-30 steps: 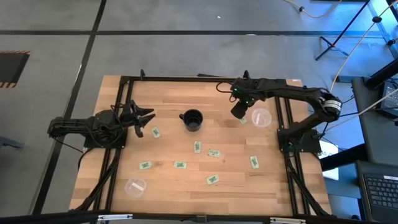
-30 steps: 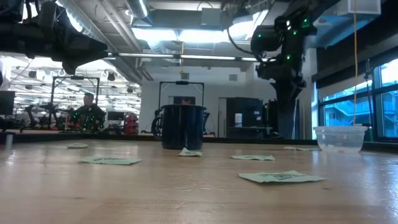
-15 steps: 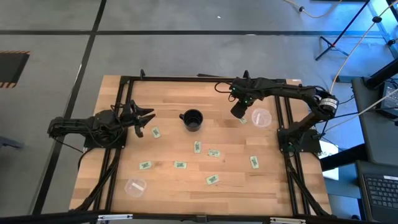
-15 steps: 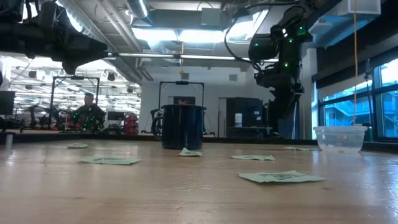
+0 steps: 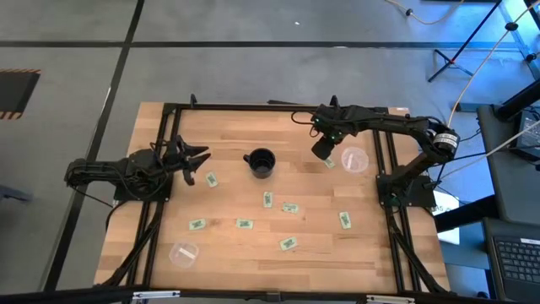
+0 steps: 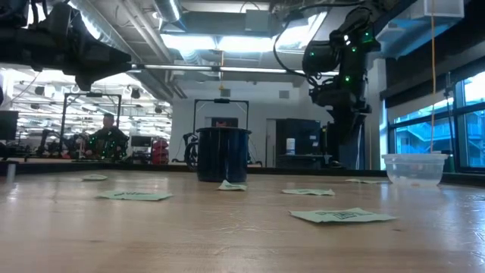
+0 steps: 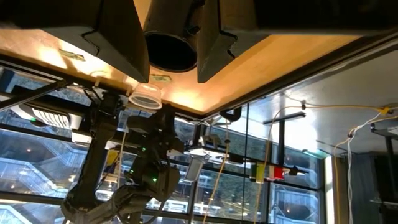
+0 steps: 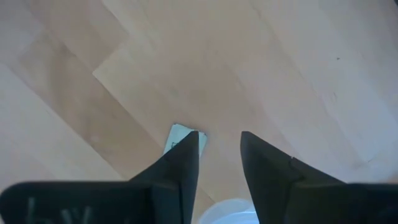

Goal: Pick and place Stevia / Truvia into bins
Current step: Put the stevia packet into the round transparent container

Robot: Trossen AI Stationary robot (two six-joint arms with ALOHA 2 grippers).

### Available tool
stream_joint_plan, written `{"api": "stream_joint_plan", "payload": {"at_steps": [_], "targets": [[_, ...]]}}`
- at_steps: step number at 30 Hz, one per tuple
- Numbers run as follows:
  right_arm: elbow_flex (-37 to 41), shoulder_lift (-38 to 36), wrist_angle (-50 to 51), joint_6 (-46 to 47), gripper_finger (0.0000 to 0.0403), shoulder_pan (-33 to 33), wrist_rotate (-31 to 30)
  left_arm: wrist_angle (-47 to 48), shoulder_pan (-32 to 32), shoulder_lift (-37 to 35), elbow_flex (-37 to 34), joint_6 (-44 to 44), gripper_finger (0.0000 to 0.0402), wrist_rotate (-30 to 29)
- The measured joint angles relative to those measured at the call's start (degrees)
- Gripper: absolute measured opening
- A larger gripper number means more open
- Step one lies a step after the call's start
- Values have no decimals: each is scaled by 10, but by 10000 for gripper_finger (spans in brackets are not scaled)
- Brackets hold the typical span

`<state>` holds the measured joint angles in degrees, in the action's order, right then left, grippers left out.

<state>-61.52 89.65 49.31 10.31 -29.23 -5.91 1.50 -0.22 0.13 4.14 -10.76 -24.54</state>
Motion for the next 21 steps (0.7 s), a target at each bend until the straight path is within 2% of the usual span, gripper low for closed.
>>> {"api": "stream_joint_plan", "payload": {"at_steps": [10,21], "targets": [[0,0,-7,0,129,0,0,0,0,0,0,0,130,-66],[0,0,-5,0,240,1,0,0,0,0,0,0,130,-65]]}}
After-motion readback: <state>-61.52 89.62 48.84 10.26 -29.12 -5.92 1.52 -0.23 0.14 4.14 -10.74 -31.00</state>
